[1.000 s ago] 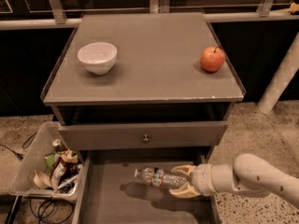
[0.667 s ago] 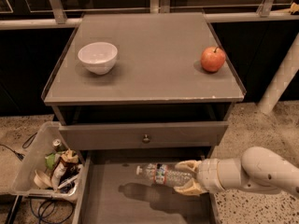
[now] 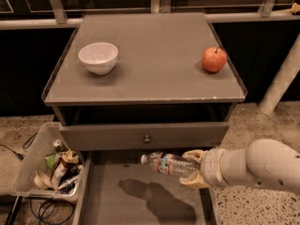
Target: Pick water bottle from middle drawer and place on counter
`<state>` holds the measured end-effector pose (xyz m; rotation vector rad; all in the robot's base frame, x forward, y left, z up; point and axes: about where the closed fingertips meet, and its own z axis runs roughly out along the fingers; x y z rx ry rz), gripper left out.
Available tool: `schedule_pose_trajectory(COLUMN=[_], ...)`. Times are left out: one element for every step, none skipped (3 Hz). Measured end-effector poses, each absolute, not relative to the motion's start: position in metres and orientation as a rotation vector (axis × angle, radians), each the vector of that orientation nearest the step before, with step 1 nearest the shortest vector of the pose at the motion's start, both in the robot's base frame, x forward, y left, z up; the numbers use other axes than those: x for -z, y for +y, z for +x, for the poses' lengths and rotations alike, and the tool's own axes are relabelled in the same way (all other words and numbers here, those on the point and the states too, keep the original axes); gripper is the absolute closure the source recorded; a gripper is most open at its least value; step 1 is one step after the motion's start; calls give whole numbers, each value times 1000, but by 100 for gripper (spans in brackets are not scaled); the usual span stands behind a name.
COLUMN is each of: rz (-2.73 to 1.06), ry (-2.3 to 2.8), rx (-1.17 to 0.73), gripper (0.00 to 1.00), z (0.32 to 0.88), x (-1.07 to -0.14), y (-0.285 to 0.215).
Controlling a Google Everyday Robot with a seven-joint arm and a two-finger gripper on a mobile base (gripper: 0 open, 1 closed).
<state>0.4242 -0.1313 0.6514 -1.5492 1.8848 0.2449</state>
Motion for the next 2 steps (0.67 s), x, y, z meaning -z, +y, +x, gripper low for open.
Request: schedule_pose_trajectory(rz=[-1478,-1435], ry=[1927,1884], rx=[-253,-389], gripper=[100,100], z=[436,456], x=[-674,-721], y=[-157,-182])
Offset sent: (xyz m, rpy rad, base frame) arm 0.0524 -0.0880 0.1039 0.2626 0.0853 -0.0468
